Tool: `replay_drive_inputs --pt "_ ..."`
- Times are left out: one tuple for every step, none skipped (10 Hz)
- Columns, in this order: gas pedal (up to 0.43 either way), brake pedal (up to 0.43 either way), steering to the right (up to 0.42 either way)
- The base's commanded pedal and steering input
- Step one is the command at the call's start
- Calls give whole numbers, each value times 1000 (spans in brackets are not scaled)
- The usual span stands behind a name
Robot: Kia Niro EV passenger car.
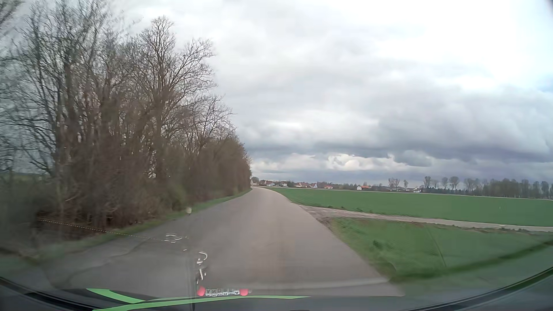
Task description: Follow the waypoints while adhering to traffic rules and regulations
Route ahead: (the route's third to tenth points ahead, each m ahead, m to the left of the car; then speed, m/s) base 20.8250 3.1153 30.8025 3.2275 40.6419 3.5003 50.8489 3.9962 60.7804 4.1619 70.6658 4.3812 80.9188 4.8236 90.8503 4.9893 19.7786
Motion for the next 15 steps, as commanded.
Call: replay_drive_inputs --pt "228 0 0" --pt "228 0 1" --pt "228 0 1" --pt "228 0 1" --pt "228 0 1" --pt "228 0 1" --pt "228 0 1" --pt "228 0 0" --pt "228 0 1" --pt "240 0 1" --pt "240 0 1" --pt "240 0 1" --pt "240 0 1" --pt "240 0 3" --pt "240 0 3"
